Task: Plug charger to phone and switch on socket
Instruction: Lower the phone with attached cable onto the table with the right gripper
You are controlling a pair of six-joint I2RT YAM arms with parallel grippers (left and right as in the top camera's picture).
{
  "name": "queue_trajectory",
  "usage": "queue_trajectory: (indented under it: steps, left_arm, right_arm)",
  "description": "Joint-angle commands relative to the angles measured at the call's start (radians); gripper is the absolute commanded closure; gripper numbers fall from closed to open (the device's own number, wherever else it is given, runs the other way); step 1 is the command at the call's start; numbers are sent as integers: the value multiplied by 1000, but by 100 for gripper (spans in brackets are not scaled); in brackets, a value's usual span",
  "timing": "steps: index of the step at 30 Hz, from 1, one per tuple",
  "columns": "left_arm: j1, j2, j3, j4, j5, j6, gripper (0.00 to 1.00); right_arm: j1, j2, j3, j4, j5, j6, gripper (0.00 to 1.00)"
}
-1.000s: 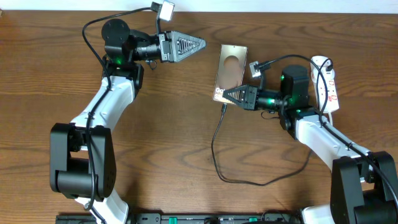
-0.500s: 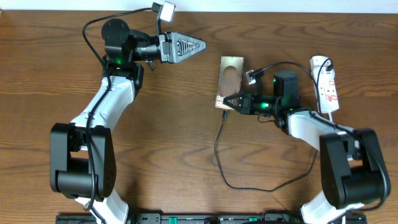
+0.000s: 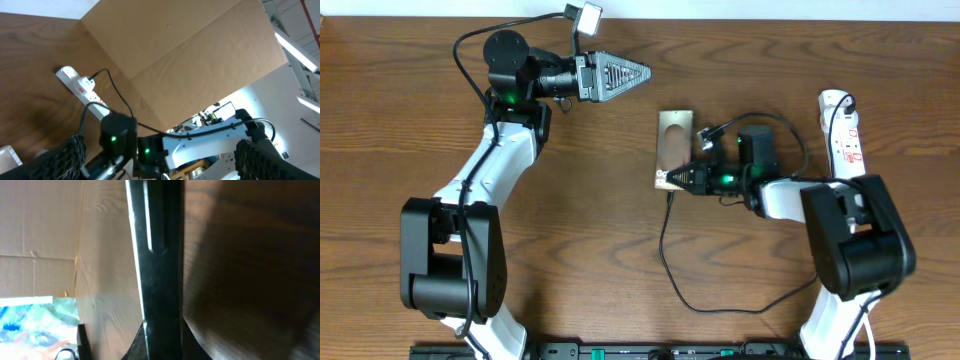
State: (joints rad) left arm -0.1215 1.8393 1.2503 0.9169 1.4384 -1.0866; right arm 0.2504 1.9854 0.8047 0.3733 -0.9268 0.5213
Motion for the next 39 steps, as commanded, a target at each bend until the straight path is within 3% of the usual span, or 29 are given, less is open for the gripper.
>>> queue_trajectory:
  steps: [1, 13, 17, 22, 31, 34, 39]
  left_arm:
    - [1, -16, 7, 5, 14, 17, 4]
    - [1, -16, 7, 5, 14, 17, 4]
    - [1, -16, 7, 5, 14, 17, 4]
    - [1, -16, 7, 5, 14, 17, 4]
    - [1, -16, 7, 5, 14, 17, 4]
    - [1, -16, 7, 5, 14, 17, 4]
    - [1, -16, 7, 5, 14, 17, 4]
  right_arm:
    - [17, 27, 13, 29, -32, -24, 99]
    - [20, 57, 12, 55, 15, -10, 92]
    - [20, 57, 12, 53, 45, -10, 78]
    - [19, 57, 12, 53, 63, -10, 69]
    - [9, 57, 13, 12, 118, 50, 39]
    - [-3, 51, 13, -54, 173, 97, 28]
    - [-9, 16, 13, -190, 330, 101, 21]
